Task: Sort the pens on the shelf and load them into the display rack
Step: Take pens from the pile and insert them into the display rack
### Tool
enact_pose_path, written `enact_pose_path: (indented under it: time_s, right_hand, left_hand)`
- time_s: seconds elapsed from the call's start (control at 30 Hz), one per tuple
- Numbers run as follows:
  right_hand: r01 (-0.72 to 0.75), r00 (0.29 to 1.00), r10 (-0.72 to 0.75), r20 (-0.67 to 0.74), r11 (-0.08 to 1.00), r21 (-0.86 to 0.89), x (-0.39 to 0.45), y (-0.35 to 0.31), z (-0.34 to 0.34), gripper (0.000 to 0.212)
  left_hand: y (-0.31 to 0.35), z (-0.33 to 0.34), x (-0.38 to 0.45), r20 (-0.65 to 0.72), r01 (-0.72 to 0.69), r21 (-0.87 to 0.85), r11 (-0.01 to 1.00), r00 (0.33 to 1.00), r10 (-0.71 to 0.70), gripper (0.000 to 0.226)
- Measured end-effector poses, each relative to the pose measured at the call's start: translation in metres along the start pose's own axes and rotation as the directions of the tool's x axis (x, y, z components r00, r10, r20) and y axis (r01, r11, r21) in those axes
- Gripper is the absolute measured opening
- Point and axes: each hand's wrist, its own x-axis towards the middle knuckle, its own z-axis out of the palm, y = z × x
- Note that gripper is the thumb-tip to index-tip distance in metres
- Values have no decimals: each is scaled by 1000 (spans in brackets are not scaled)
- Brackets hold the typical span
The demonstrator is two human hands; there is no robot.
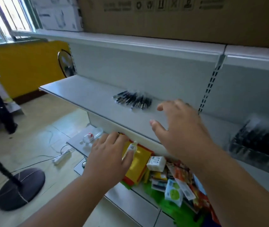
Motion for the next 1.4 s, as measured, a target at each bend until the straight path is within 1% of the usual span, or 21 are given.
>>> enact_pose_path:
  time_s: [0.13,0.2,0.27,0.33,0.4,0.5,0.57,0.67,0.73,0.83,0.93,1.0,1.1,1.17,1.27,1.33,1.4]
  right_hand:
    - [9,999,-8,35,1000,-12,50,-3,31,37]
    - [14,998,-13,65,1000,-23,79,-5,47,38]
    - [2,996,-3,89,1000,15,106,-11,61,38]
    - [22,996,-24,88,999,29,132,-20,74,40]
    - [42,995,-43,88,999,18,154,-27,88,41]
    - [17,997,-18,75,1000,9,179,-34,110,39]
    - [-18,998,18,64,1000,2,193,-37,123,37]
    - [-82,996,83,20,996,-27,212,-40,138,33]
    - [-151,989,150,-18,988,-44,222,-44,146,31]
    - [-255,966,251,-64,965,-59,229,-51,160,30]
    - [-358,930,352,-104,933,-46,233,-59,172,32]
    - [-420,903,412,-122,906,-43,233,-65,176,33]
    - [-495,864,484,-136,867,-62,234,-74,177,34]
    - [-522,846,509,-157,851,-55,235,-78,178,34]
    - [-543,831,527,-179,837,-59,238,-81,179,35]
    - [-558,819,538,-198,827,-63,238,-80,181,35]
    - [-571,808,548,-219,819,-59,238,-77,182,35]
  left_hand:
    - [-21,19,39,-2,31,-50,998,1000,-31,43]
    - [-37,28,58,25,31,-37,999,999,-30,45]
    - [-55,31,75,52,50,-18,999,997,-49,46]
    - [-74,32,96,57,85,-6,996,995,-84,48]
    - [-91,36,115,62,100,-39,994,993,-97,49]
    - [-114,50,140,81,97,-79,992,993,-90,48]
    - [-132,60,158,96,70,-98,993,994,-60,48]
    - [-162,75,195,105,-15,-142,990,994,30,45]
    - [-178,87,224,122,-85,-175,981,987,108,42]
    - [-193,103,261,120,-197,-220,955,966,227,42]
    - [-208,116,288,130,-255,-270,928,946,298,35]
    - [-218,121,301,170,-277,-261,925,930,326,35]
    - [-227,130,322,265,-308,-206,929,896,356,46]
    - [-228,137,335,300,-294,-199,935,890,344,54]
    - [-226,145,343,337,-265,-232,936,881,333,62]
    - [-223,147,346,362,-255,-235,938,873,327,62]
    - [-221,147,349,383,-246,-217,945,869,314,57]
